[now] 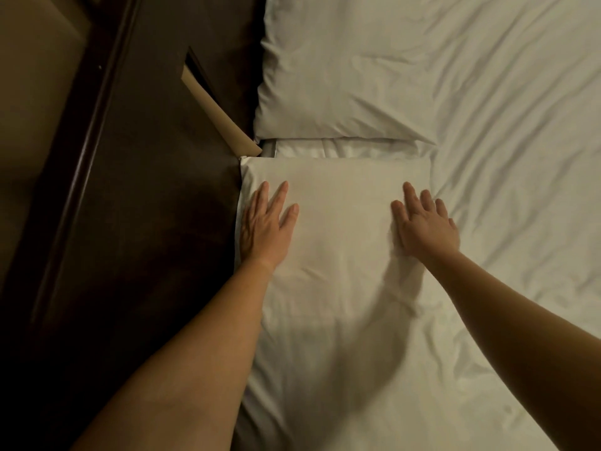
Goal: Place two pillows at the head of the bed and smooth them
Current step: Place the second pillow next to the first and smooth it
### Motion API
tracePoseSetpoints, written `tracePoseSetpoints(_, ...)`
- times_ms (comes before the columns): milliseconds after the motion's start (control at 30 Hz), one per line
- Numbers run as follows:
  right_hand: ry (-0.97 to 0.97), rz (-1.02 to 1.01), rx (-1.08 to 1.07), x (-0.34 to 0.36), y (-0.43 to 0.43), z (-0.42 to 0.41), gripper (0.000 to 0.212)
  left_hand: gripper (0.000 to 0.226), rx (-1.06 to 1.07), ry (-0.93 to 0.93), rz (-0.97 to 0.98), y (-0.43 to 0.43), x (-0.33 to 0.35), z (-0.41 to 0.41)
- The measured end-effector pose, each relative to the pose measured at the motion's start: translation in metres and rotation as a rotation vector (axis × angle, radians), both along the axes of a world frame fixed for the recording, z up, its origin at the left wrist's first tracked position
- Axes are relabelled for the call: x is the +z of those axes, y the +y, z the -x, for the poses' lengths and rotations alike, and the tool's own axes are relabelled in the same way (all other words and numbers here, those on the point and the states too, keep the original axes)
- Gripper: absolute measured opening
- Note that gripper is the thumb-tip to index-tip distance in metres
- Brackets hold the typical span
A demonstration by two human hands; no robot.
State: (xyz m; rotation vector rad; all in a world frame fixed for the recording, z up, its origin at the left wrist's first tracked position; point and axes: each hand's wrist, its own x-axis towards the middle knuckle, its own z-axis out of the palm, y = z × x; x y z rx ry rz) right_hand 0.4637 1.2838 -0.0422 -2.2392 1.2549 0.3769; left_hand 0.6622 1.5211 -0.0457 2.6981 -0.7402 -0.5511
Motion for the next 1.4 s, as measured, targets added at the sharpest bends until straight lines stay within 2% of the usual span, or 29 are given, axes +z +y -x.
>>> tracePoseSetpoints(100, -0.053, 0.019, -0.036, 0.02, 0.024, 0.01, 0.069, 0.062, 0.095, -0.012, 0.045, 0.003, 0.022, 0.015)
tracePoseSetpoints(233, -0.14, 0.065, 0.071, 0.043, 0.089, 0.02, 0.067, 0.058, -0.031, -0.113, 0.121, 0.016, 0.049, 0.064)
tracePoseSetpoints(367, -0.148, 0.053, 0.162, 0.04, 0.141, 0.036, 0.065, 0.061, -0.097, -0.11, 0.104, 0.047, 0.032, 0.117)
tracePoseSetpoints(467, -0.158, 0.066, 0.16, 0.029, 0.147, 0.052, 0.064, 0.061, -0.13, -0.193, 0.018, 0.08, 0.006, 0.128)
tracePoseSetpoints(767, -0.103, 0.051, 0.031, 0.007, 0.129, 0.091, 0.066, 0.061, -0.135, -0.27, 0.042, 0.096, -0.018, 0.123)
tracePoseSetpoints(867, -0.061, 0.011, -0.027, 0.0, 0.124, 0.117, 0.065, 0.061, -0.125, -0.241, 0.042, 0.102, -0.018, 0.124)
tracePoseSetpoints(1033, 0.027, -0.008, -0.003, 0.003, 0.111, 0.136, 0.065, 0.063, -0.158, -0.159, 0.076, 0.112, -0.013, 0.112)
tracePoseSetpoints(1133, -0.03, 0.007, -0.061, 0.02, 0.115, 0.137, 0.068, 0.066, -0.03, -0.06, 0.139, 0.111, 0.007, 0.116)
tracePoseSetpoints(1200, -0.099, 0.05, -0.068, 0.034, 0.129, 0.136, 0.07, 0.066, 0.055, -0.058, 0.169, 0.11, 0.026, 0.129)
tracePoseSetpoints(1300, -0.174, 0.13, 0.002, 0.048, 0.169, 0.138, 0.072, 0.062, -0.033, -0.174, 0.22, 0.115, 0.048, 0.169)
tracePoseSetpoints(1400, -0.18, 0.133, 0.11, 0.048, 0.221, 0.146, 0.072, 0.061, -0.11, -0.171, 0.254, 0.124, 0.044, 0.217)
